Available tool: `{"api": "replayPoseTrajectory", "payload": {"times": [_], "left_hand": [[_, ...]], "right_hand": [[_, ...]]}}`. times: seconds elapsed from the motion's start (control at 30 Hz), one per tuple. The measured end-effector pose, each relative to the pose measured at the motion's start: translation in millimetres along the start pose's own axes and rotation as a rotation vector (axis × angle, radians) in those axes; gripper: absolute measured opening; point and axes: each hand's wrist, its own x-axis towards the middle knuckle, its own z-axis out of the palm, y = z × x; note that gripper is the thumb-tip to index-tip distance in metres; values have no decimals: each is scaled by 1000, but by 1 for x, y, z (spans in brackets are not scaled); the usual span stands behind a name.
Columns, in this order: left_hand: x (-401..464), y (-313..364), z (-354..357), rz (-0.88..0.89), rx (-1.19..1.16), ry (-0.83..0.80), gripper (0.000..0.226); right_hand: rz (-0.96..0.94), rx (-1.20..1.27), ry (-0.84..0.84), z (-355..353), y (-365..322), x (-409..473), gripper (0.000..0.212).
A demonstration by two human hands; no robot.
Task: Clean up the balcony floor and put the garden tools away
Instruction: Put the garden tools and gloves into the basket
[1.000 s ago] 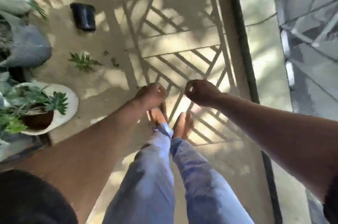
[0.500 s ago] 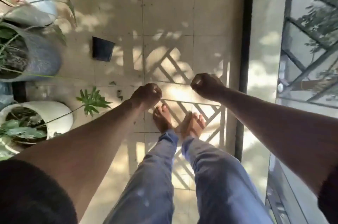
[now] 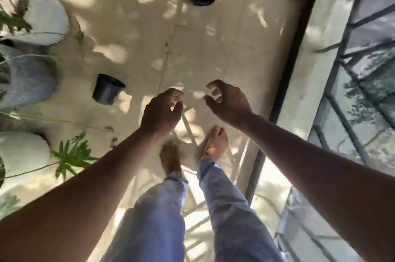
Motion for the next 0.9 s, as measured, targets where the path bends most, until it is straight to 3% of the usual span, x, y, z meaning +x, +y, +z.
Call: {"api": "replayPoseTrajectory", "payload": {"times": [0.17,0.37,0.43,0.53,0.63,0.8,0.9], "left_hand": [[44,21,-1,1,-86,57,39],[97,17,-25,102,-71,188,31],[113,18,-40,43,-47,190,21],[139,16,-57,-98,-67,87,13],[169,14,-67,-183,-101,11,15],[234,3,-68,-273,-137,-47,21],[271,-8,-54,-257,-197,-38,22]], "right_hand": [[-60,-33,-10,-33,-10,63,39],[-113,-82,10,-58,-40,149,34],[-124,-148,-66,-63,-49,175,37],[-128,-327,-227,-76,-59,217,48],[-123,-526,-272,-84,-61,268,47],[-145,-864,-350,-93,-46,358,42],[-217,-1187,-429,-97,-26,418,50]]}}
